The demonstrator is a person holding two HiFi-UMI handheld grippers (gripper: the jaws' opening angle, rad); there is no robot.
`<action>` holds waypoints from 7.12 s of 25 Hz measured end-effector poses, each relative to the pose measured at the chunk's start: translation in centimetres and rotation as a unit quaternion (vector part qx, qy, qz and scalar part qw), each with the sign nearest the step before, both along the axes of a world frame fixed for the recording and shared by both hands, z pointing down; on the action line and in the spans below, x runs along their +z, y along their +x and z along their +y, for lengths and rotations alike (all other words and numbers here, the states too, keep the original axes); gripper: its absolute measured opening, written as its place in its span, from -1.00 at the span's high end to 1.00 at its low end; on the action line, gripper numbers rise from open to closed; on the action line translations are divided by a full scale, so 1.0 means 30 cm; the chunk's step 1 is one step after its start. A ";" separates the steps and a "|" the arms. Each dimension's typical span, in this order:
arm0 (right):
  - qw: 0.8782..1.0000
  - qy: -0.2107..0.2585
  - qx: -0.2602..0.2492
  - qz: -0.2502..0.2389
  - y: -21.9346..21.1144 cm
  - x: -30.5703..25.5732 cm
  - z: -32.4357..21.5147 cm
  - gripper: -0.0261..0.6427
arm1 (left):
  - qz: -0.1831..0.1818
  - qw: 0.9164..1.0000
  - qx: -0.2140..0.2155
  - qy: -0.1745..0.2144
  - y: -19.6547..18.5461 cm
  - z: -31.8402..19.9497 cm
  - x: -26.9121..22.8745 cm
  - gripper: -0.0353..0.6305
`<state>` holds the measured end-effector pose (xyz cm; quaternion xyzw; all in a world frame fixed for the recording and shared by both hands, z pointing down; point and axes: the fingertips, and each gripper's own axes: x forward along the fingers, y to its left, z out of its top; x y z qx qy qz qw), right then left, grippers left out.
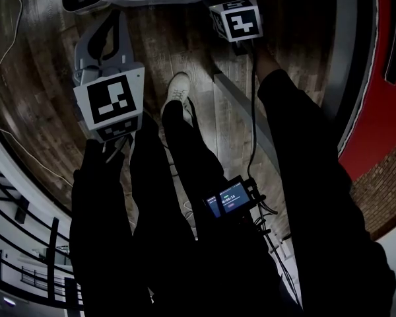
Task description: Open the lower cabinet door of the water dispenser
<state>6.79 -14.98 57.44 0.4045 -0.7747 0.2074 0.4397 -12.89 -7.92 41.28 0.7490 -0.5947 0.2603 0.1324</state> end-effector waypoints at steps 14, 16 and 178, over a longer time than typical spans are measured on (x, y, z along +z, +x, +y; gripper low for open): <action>1.000 -0.006 0.010 -0.001 0.018 0.017 0.044 0.16 | 0.010 1.000 0.005 0.000 0.047 -0.001 0.001 0.87; 1.000 -0.012 0.014 -0.008 0.010 0.008 0.051 0.17 | 0.013 1.000 0.004 0.000 0.051 -0.002 0.004 0.87; 0.983 -0.123 -0.025 -0.133 -0.058 0.097 0.617 0.92 | -0.025 0.962 0.132 -0.238 0.104 0.264 0.593 0.81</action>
